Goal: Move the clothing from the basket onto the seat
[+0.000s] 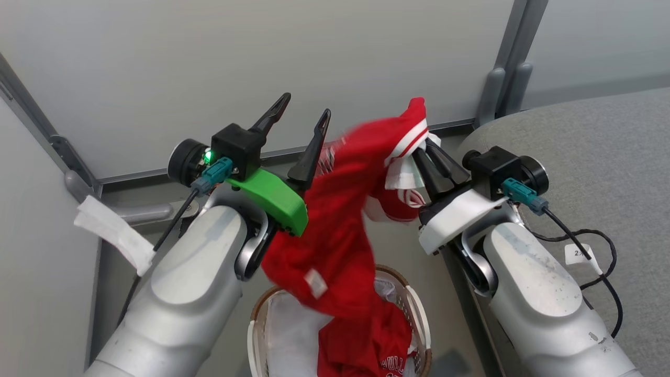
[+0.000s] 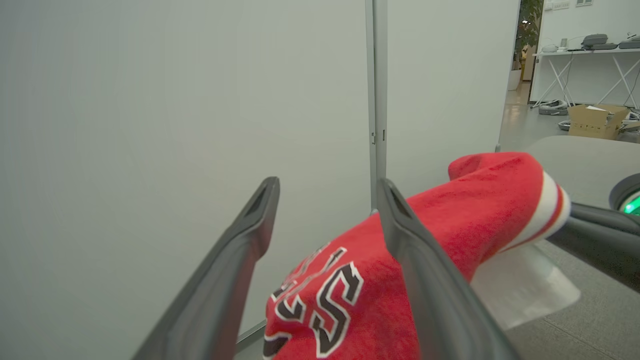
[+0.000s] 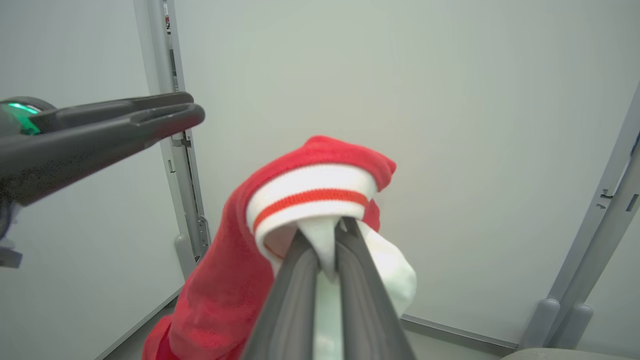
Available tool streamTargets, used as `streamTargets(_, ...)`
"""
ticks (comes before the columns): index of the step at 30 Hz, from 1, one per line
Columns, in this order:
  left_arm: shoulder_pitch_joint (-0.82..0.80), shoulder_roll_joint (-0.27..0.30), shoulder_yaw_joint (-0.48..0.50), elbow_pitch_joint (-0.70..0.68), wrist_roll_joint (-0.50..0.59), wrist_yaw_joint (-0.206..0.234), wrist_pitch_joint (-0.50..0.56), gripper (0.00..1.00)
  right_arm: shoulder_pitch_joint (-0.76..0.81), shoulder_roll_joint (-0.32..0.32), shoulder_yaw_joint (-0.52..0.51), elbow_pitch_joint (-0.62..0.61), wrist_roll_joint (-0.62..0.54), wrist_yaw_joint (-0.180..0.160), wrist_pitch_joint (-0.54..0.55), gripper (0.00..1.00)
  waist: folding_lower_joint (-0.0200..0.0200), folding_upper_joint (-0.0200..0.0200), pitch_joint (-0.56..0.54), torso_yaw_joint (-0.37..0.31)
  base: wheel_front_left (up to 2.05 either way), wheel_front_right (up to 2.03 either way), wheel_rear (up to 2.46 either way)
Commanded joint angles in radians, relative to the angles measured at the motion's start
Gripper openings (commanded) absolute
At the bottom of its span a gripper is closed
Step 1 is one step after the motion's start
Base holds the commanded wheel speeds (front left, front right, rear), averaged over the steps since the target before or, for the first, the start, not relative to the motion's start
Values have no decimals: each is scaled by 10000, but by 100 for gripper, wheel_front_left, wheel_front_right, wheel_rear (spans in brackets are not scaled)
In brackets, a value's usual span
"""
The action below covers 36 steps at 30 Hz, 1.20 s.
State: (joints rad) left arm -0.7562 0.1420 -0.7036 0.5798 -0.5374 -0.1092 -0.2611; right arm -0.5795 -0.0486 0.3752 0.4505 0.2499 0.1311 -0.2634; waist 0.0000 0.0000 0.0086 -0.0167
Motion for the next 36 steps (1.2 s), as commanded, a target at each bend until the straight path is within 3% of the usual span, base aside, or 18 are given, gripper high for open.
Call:
streamTargets(1,439,-25,246,-219,1,45,-40,100,-67,-34,-177,-90,-147,-7,-23,0,0,0,48,-42,0,0,0)
streamTargets(11,2803,-290,1356,-773,475,-31,-35,100,-125,-32,-731,-186,-610,-7,-23,0,0,0,168,-295,0,0,0)
streamTargets(22,4227,-558,2176,-989,1028,-149,-35,100,-271,-34,-1183,-205,-893,-7,-23,0,0,0,296,-761,0,0,0)
streamTargets(36,4742,-865,2488,-1491,1514,-220,-36,100,-866,-32,-2063,-17,-1947,-10,-23,0,0,0,612,-2683,0,0,0)
